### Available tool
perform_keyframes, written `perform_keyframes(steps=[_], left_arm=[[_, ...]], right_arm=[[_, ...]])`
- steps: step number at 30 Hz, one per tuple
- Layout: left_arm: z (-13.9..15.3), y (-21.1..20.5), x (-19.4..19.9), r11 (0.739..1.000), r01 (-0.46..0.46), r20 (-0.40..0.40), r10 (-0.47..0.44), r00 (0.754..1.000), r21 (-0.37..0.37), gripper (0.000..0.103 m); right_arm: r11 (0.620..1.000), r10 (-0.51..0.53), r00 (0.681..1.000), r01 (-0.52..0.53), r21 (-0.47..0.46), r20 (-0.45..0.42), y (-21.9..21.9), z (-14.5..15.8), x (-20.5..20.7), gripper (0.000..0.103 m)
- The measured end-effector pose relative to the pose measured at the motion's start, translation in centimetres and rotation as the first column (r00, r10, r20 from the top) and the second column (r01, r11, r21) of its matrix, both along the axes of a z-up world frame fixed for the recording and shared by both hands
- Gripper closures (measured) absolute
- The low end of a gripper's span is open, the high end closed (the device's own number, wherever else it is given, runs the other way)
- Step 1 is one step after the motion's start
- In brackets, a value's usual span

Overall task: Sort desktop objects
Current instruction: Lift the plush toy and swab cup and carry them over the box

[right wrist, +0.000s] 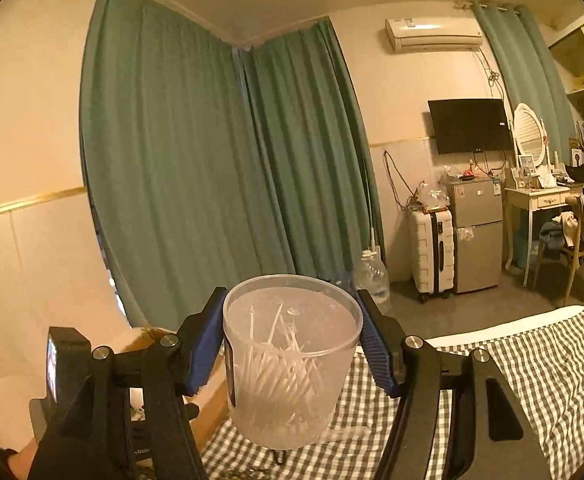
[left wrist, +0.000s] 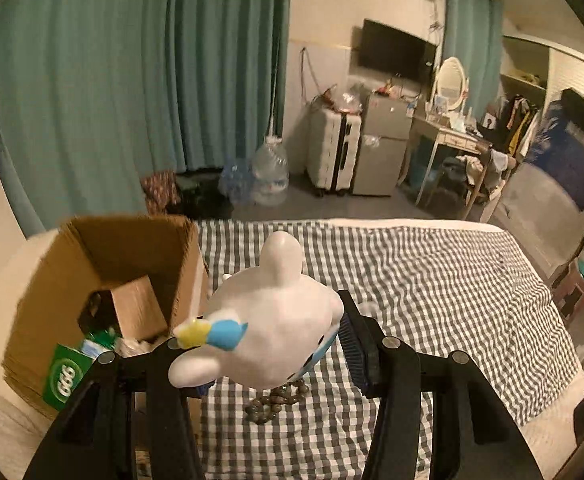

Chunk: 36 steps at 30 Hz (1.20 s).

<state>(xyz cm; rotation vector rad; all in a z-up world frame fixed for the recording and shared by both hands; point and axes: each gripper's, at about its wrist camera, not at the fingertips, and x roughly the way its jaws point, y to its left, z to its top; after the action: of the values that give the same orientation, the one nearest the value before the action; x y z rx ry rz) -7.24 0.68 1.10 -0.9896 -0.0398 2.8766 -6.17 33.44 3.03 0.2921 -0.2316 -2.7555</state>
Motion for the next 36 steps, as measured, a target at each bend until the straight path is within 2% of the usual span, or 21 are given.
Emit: perform_keyframes(steps=[10,14,18,24,34,36], left_arm=[[3.2,-2.8,2.2,1.000,-0.020,-0.095,0.018,0.995,-0.016,0.051],[4.5,-4.9,3.0,1.000,-0.005,-0.141,0.005,0.990,0.003,0.051],[5.8,-6.6,3.8,0.999,-0.042,-0.207,0.034,0.978,-0.034,0.051],[7.0,-8.8,4.4,0.995,-0.059,-0.260,0.037,0.965,-0.078,0.051],[7.4,-13.3,4.2,0.992,-0.104,-0.279,0.081,0.957,-0.067,0.051],[7.4,-14.5,4.1,0.994,-0.103,-0.288,0.087,0.954,-0.043,0.051]], right_arm=[[1.000,-0.021,1.000,0.020,-0.021,-0.021,-1.1,0.9,2.3,0.041],[0.999,-0.033,0.999,0.031,-0.043,-0.034,-2.2,1.4,3.4,0.041],[0.998,-0.021,0.999,0.018,-0.065,-0.044,-3.5,1.8,4.0,0.041],[0.997,0.008,0.999,-0.010,-0.074,-0.039,-6.8,1.9,4.4,0.041],[0.995,0.068,0.998,-0.069,-0.079,-0.006,-12.8,1.2,3.9,0.041],[0.993,0.087,0.996,-0.087,-0.075,0.002,-14.2,1.0,3.5,0.041]])
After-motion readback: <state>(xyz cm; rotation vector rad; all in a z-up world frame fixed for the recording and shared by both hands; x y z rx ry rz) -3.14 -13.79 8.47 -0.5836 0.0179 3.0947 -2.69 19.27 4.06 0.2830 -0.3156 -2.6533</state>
